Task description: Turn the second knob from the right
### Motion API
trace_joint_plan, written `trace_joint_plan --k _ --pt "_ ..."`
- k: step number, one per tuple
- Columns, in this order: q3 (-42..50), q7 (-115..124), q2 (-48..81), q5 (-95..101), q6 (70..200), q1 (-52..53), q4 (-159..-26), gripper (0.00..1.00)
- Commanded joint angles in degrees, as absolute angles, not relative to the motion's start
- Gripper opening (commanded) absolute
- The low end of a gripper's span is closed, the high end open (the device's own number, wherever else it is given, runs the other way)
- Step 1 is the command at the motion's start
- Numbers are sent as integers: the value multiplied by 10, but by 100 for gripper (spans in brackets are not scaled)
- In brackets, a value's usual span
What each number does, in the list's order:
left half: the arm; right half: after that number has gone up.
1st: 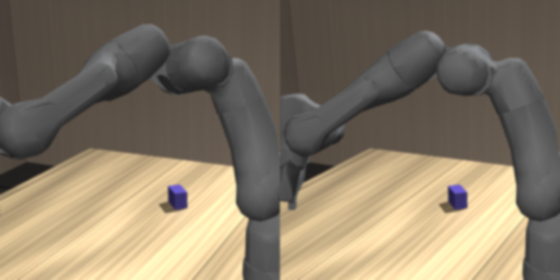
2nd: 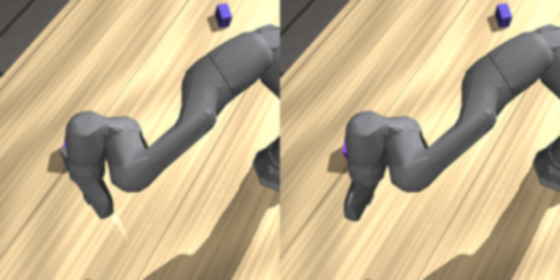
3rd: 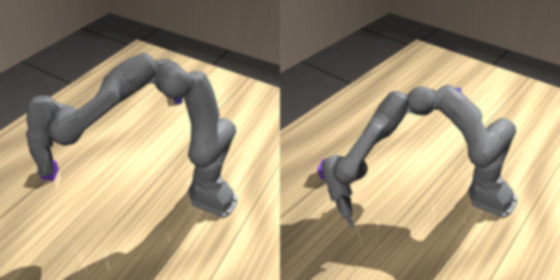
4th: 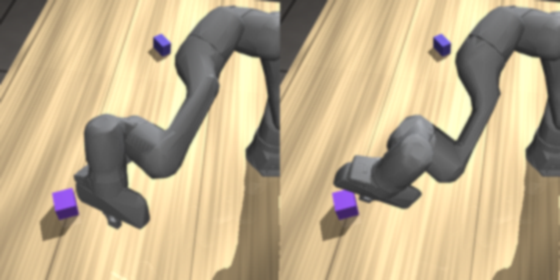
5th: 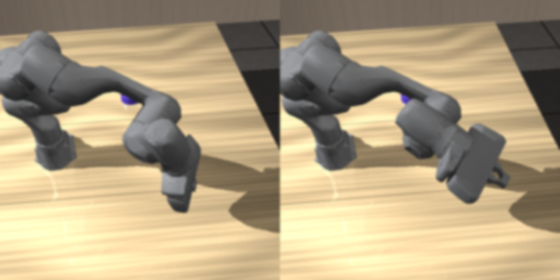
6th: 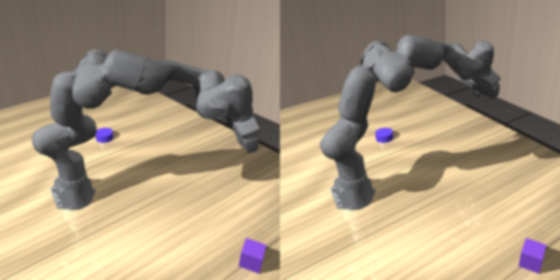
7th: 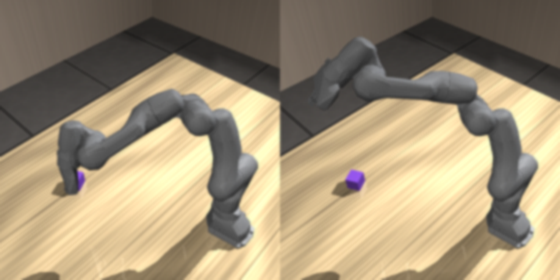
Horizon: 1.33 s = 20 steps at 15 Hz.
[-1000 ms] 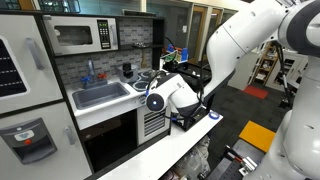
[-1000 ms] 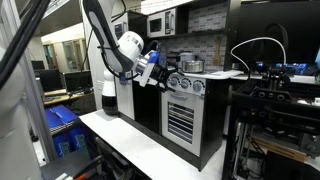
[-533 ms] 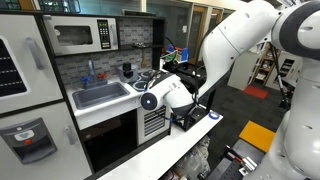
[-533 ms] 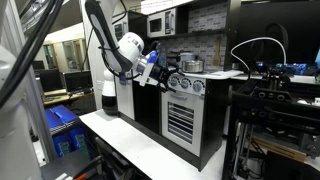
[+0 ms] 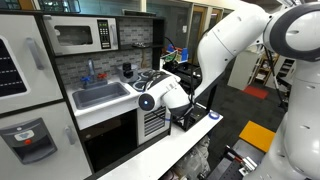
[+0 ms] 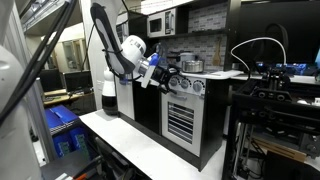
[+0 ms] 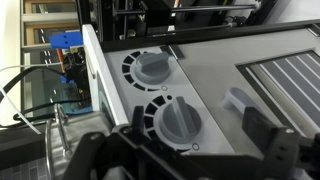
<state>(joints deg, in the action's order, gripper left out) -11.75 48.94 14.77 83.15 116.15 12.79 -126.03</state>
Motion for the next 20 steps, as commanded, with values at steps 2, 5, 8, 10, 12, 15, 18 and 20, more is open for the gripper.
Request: trace_joint_plan --k 2,5,8,10,12,15,18,20 --pt "-113 490 160 847 1170 122 -1243 100" --pt "-113 489 162 850 1171 121 -1241 66" --pt "-113 489 163 852 1170 121 -1240 45" --pt "-113 488 162 852 1169 121 -1240 32" --pt "-114 488 160 852 1166 122 -1240 23" --pt "-114 493 159 853 1167 122 -1241 31" --pt "-113 513 151 850 1178 118 -1246 29" --pt "-112 541 138 844 1197 111 -1253 29"
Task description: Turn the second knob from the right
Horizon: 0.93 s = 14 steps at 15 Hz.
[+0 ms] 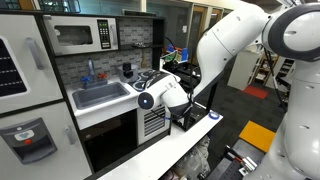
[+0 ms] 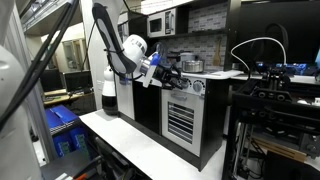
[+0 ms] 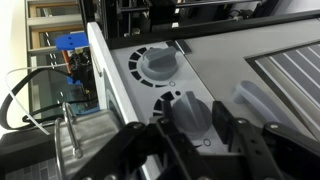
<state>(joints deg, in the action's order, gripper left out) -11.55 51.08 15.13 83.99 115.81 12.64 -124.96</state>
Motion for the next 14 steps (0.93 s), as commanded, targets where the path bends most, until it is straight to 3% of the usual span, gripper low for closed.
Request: trace_joint_plan --k 1,4,14 --pt "-111 555 133 842 1205 108 -1257 29" --pt "-105 604 108 836 1247 95 -1275 25" --pt "-61 691 37 845 1429 55 -1335 26"
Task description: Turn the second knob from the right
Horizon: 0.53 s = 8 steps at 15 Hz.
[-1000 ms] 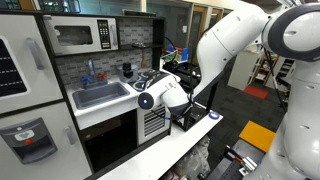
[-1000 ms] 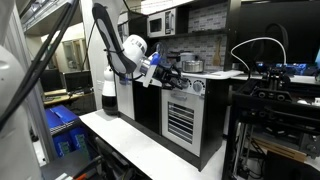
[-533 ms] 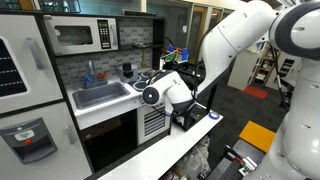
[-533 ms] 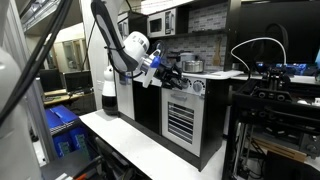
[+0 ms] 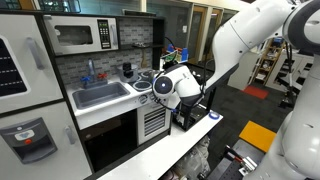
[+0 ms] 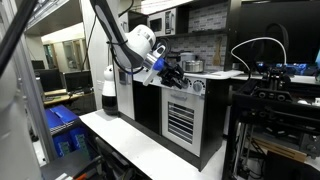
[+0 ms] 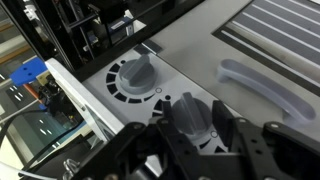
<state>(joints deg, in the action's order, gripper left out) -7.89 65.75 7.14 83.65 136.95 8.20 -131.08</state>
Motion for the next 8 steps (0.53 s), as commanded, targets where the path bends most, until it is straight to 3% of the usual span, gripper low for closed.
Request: trace_joint_plan --k 1,8 --pt "-53 693 28 844 1455 48 -1339 27" --pt "-4 713 6 846 1601 21 -1351 29"
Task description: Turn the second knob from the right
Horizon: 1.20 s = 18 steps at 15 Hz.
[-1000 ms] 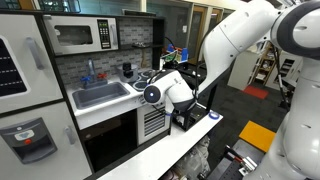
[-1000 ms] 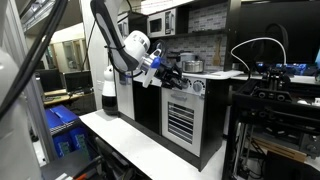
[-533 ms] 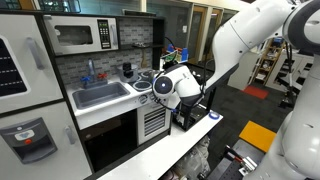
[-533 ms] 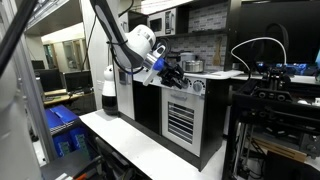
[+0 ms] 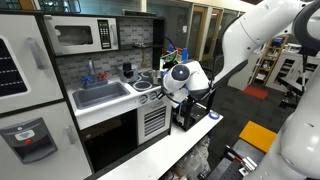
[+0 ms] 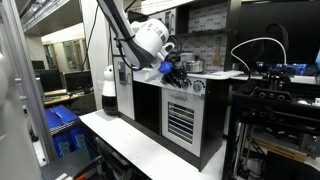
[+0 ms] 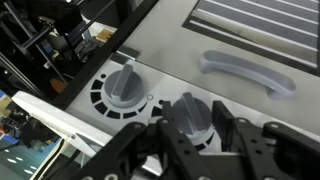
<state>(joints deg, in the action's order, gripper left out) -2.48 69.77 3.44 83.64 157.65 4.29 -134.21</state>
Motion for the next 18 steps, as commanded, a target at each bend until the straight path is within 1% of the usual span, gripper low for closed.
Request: trace_joint_plan --k 1,8,10,11,12,16,17,18 --pt "0 717 6 848 1613 20 -1351 29" --pt "40 745 0 838 1709 12 -1358 29" --pt "53 755 2 829 1752 8 -1362 42" --pt "59 758 4 822 1772 6 -1364 66" --pt "64 758 5 815 1789 4 -1367 69" --pt "82 738 0 787 1824 1 -1371 96" --pt "84 718 4 767 1838 0 -1380 99" --pt "85 693 12 741 1862 0 -1391 100"
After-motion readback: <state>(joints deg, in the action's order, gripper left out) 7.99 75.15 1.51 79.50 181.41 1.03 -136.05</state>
